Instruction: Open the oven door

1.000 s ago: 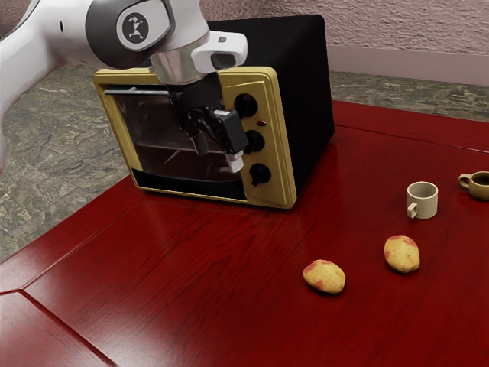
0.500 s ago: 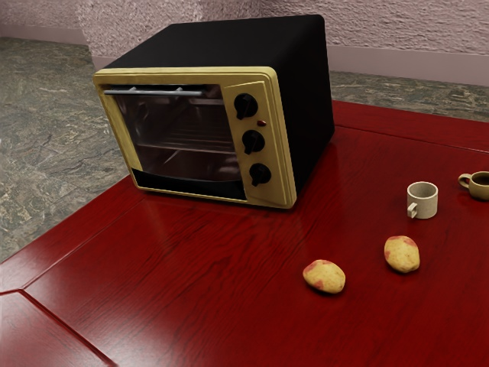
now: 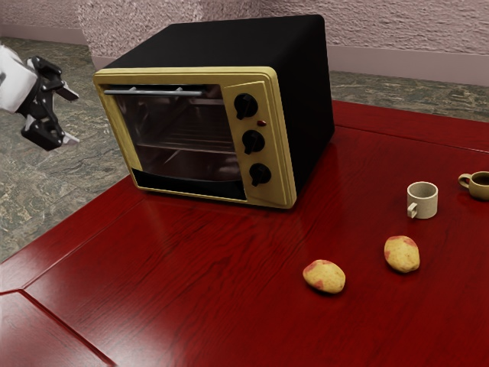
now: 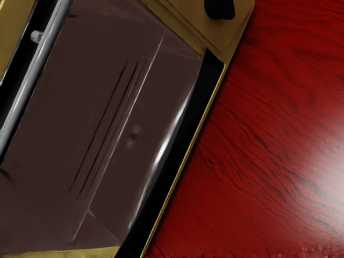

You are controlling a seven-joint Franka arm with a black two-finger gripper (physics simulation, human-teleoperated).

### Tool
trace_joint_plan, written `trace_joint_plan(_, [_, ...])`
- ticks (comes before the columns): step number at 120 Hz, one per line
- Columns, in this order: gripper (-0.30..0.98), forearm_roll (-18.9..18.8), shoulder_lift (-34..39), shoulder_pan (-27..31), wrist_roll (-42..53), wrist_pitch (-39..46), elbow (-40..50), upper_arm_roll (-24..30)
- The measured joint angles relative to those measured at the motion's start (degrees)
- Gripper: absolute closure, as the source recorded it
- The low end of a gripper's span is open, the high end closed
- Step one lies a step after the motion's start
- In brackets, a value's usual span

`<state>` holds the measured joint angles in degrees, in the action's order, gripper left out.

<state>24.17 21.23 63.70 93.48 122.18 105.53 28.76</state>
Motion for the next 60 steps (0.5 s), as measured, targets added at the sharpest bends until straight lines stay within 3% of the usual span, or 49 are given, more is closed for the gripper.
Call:
trace_joint_plan(17, [0.0, -0.44, 0.45, 3.32, 3.78, -1.36, -4.7, 0.37])
trace_joint_plan(27, [0.0, -1.68, -1.16, 11.95, 3.84, -6.38, -11.5, 7.12])
trace_joint_plan(35, [0.0, -3.27, -4.9, 15.24, 3.44, -9.46, -15.39, 11.53])
trace_joint_plan(60, [0.0, -14.35, -19.24, 15.89, 0.31, -15.53, -25.77, 21.2])
